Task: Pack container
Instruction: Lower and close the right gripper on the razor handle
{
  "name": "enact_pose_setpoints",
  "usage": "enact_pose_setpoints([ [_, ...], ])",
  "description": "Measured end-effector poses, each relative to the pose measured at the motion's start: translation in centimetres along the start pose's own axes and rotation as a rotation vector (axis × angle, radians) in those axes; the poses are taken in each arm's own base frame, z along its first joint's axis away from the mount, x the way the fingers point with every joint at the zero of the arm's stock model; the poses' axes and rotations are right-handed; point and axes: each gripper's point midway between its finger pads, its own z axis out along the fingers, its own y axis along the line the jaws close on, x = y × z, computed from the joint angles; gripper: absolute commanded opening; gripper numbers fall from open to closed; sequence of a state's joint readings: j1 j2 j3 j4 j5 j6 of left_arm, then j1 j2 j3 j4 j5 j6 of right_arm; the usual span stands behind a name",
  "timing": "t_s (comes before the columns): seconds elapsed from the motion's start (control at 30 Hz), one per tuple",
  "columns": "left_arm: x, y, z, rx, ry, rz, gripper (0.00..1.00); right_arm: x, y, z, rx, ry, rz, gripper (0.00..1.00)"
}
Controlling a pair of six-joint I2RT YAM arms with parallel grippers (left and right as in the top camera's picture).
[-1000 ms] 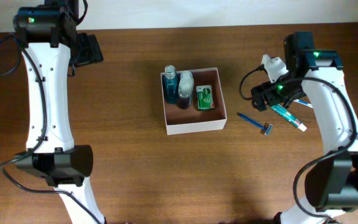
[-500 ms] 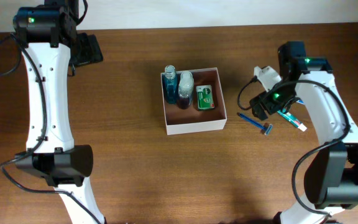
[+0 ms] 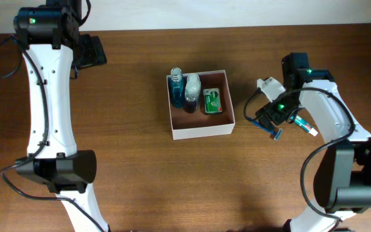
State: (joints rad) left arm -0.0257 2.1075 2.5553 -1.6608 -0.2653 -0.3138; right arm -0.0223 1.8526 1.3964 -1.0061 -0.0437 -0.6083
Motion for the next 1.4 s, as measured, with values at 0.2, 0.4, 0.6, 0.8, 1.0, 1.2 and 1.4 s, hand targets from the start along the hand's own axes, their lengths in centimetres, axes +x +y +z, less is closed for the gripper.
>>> enact_pose_setpoints([
  [0.2, 0.0, 0.0, 0.0, 0.000, 0.000, 0.000, 0.99, 0.1, 0.5, 2.3, -0.004, 0.065, -0.034, 0.99],
  [0.4, 0.0, 0.0, 0.0, 0.000, 0.000, 0.000, 0.99, 0.7, 0.8, 4.2, -0.002, 0.138, -0.060, 0.99],
  [0.6, 0.0, 0.0, 0.0, 0.000, 0.000, 0.000, 0.99, 1.1, 0.9, 4.9, -0.010, 0.159, -0.070, 0.99],
  [0.8, 0.0, 0.0, 0.0, 0.000, 0.000, 0.000, 0.99, 1.3, 1.0, 5.8, -0.023, 0.176, -0.070, 0.99],
  [1.0, 0.0, 0.0, 0.0, 0.000, 0.000, 0.000, 0.99, 1.5, 1.0, 6.8, -0.032, 0.196, -0.071, 0.99],
  [1.2, 0.0, 0.0, 0.0, 0.000, 0.000, 0.000, 0.99, 1.2, 0.8, 6.8, -0.023, 0.183, -0.072, 0.73],
  [1.4, 0.0, 0.0, 0.0, 0.000, 0.000, 0.000, 0.99, 1.1, 0.7, 6.9, -0.019, 0.182, -0.071, 0.25],
])
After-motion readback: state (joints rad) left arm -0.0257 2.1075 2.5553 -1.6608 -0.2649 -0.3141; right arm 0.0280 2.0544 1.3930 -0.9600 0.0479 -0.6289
